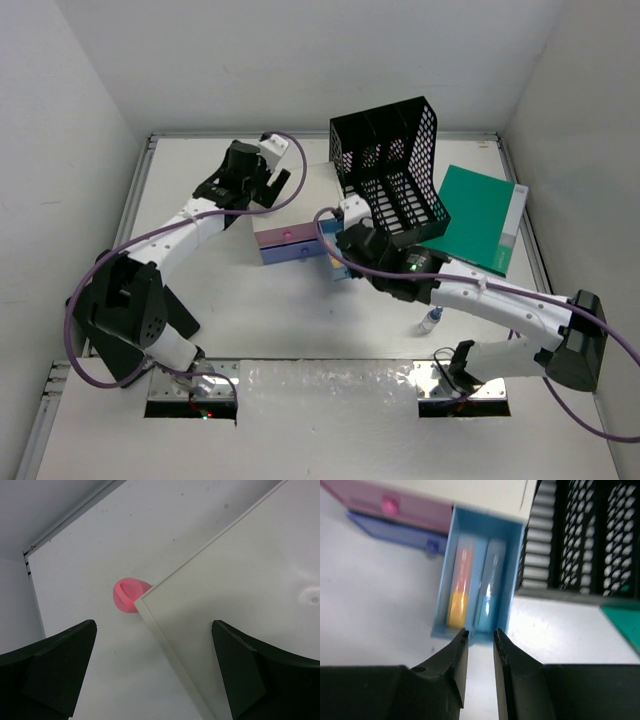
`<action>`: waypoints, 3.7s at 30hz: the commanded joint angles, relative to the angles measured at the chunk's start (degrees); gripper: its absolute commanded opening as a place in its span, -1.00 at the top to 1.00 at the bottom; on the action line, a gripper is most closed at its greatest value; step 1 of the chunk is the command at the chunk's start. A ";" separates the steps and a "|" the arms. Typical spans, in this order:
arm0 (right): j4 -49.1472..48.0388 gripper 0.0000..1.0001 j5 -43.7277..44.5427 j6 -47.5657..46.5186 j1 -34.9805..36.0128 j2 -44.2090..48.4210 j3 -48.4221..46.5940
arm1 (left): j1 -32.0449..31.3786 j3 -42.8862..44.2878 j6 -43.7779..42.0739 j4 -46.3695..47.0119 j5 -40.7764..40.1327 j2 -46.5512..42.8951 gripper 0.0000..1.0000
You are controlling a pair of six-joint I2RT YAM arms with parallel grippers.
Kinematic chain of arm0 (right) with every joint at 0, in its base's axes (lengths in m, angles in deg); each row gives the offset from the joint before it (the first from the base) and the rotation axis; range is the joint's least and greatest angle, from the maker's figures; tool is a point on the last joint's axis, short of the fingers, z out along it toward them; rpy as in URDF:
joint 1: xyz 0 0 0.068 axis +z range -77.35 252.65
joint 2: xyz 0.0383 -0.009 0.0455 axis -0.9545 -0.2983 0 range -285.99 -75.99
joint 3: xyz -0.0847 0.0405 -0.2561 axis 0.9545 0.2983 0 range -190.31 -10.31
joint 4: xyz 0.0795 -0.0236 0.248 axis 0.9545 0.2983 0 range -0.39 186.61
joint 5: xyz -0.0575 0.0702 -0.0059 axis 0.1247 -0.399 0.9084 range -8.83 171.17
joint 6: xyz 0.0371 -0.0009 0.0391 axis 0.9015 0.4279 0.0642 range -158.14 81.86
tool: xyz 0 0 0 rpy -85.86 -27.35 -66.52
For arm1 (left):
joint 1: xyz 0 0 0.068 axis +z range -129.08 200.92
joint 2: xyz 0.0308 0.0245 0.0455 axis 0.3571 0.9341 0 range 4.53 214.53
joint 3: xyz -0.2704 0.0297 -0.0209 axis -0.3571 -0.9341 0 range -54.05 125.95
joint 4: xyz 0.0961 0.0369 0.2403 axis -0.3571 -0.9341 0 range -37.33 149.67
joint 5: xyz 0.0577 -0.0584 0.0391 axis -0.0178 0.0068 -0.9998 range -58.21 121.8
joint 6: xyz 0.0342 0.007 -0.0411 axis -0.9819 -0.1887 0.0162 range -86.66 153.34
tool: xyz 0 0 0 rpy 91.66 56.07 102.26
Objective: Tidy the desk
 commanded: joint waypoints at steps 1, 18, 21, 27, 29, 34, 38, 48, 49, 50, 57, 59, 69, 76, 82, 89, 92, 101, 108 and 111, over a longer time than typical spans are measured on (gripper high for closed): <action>-0.71 0.51 4.22 7.65 3.21 -0.22 4.61 | -0.30 0.49 -1.45 -0.17 -0.88 1.23 -0.99; -17.15 0.62 4.48 7.92 -0.74 -6.36 10.77 | -0.21 -3.21 -2.95 1.06 2.11 1.14 -0.99; -18.82 0.62 4.74 6.87 -0.74 -8.04 9.71 | -0.30 -3.03 -3.38 1.06 2.90 1.49 -0.99; -26.55 0.63 7.03 3.44 -0.74 -9.00 9.54 | -0.21 -3.12 -5.23 1.41 5.97 2.81 -0.98; -27.78 0.63 7.47 1.69 -0.74 -9.27 9.54 | -0.21 -3.12 -6.19 1.41 7.73 2.98 -0.93; -31.82 0.63 7.83 -3.40 -1.44 -9.62 9.63 | -0.21 -4.35 -9.62 0.71 12.56 2.19 -0.74; -34.38 0.63 2.12 -8.06 -4.51 -9.97 9.62 | -0.21 -6.54 -13.05 0.45 16.42 0.35 -0.69; -38.16 0.62 -8.09 -15.19 -7.07 -11.37 10.51 | -0.30 -7.43 -19.38 -3.07 26.45 -2.47 -0.63; -38.16 0.63 -8.00 -15.71 -7.33 -12.16 9.81 | -0.30 -7.34 -19.47 -3.07 26.45 -2.29 -0.63; -38.33 0.63 -8.35 -16.15 -8.12 -13.65 9.54 | -0.30 -7.34 -19.56 -2.98 26.28 -1.94 -0.63; -43.95 0.64 -9.49 -18.97 -11.20 -20.34 6.21 | -0.21 -6.99 -19.82 -2.89 25.49 -0.62 -0.63; -44.84 0.64 -9.75 -20.72 -11.90 -21.04 5.32 | -0.30 -6.90 -19.91 -3.07 25.40 -0.71 -0.63; -58.17 0.74 -12.13 -22.05 -15.24 -21.92 7.25 | 0.14 -6.82 -19.82 -3.33 26.54 -1.41 -0.63; -61.28 0.79 -13.88 -21.79 -15.59 -25.44 5.49 | 0.40 -6.29 -19.30 -3.59 26.54 -1.76 -0.63; -59.34 0.80 -14.24 -21.26 -15.51 -20.44 8.21 | 0.49 -3.92 -14.48 -4.82 25.14 -2.64 -0.65; -57.23 0.39 -15.12 -19.77 -7.53 -15.85 11.12 | 0.49 3.28 -7.52 -6.05 22.24 -3.69 -0.75; -58.90 0.17 -15.12 -15.31 -4.79 -18.75 10.33 | 0.67 6.79 -4.62 -7.02 19.35 -4.22 -0.79; -60.22 0.16 -11.25 -7.11 -4.17 -28.16 3.49 | 12.08 14.81 1.54 -11.86 20.65 -7.03 -0.86; -59.69 0.24 -8.18 -6.76 -4.08 -31.59 -0.48 | 13.76 9.89 -0.13 -10.10 19.69 -8.44 -0.87; -57.60 0.32 -5.81 -5.70 -4.08 -33.17 -2.76 | 14.37 8.13 -0.13 -8.87 19.42 -8.44 -0.87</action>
